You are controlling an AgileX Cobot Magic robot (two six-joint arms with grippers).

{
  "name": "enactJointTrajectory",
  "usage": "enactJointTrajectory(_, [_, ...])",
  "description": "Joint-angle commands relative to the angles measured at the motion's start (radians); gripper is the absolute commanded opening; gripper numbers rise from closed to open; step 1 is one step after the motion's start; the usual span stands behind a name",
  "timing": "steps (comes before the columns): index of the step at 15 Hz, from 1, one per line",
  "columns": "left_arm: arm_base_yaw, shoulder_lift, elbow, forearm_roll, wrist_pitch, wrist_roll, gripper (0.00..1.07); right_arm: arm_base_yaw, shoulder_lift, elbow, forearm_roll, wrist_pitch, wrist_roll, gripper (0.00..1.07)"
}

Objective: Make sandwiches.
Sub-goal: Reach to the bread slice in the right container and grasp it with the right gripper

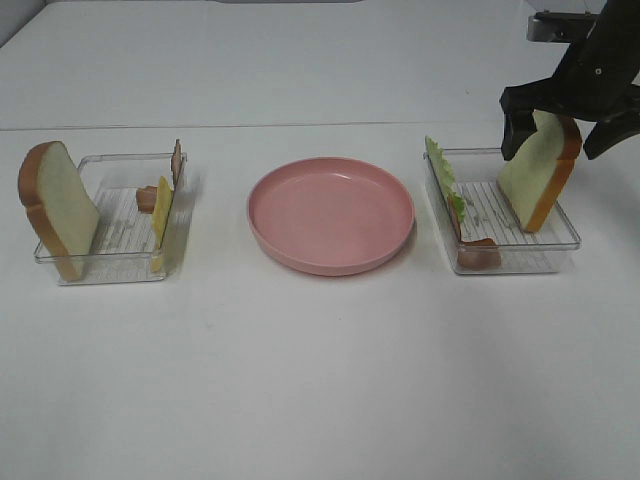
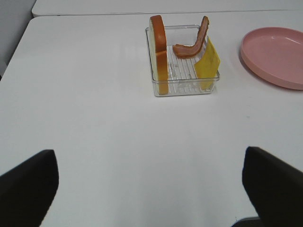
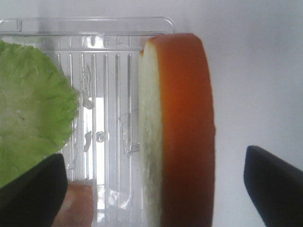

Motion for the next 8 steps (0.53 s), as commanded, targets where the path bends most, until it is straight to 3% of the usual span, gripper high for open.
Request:
enactJointTrajectory(1, [0.001, -0.017, 0.002, 0.0, -0.005, -0.002, 1.01, -0.006, 0.021, -0.007, -0.002, -0.015, -0.018, 0.95])
enactJointTrajectory(3, [0.001, -0.017, 0.002, 0.0, -0.005, -0.002, 1.01, -0.006, 0.026, -0.007, -0.002, -0.013, -0.037, 0.89])
enactJointTrajectory(6, [0.001, -0.017, 0.002, 0.0, -0.005, -0.002, 1.01, -0.006, 0.024, -0.007, -0.001, -0.013, -0.04, 0.62])
enactJointTrajectory(7, [0.001, -0.017, 0.002, 0.0, -0.005, -0.002, 1.01, -0.006, 0.024, -0.007, 0.0, -0.014, -0.04, 0.46])
enactJointTrajectory(8, [0.001, -0.017, 0.002, 0.0, -0.005, -0.002, 1.01, -0.006, 0.024, -0.007, 0.016, -0.014, -0.04, 0.22])
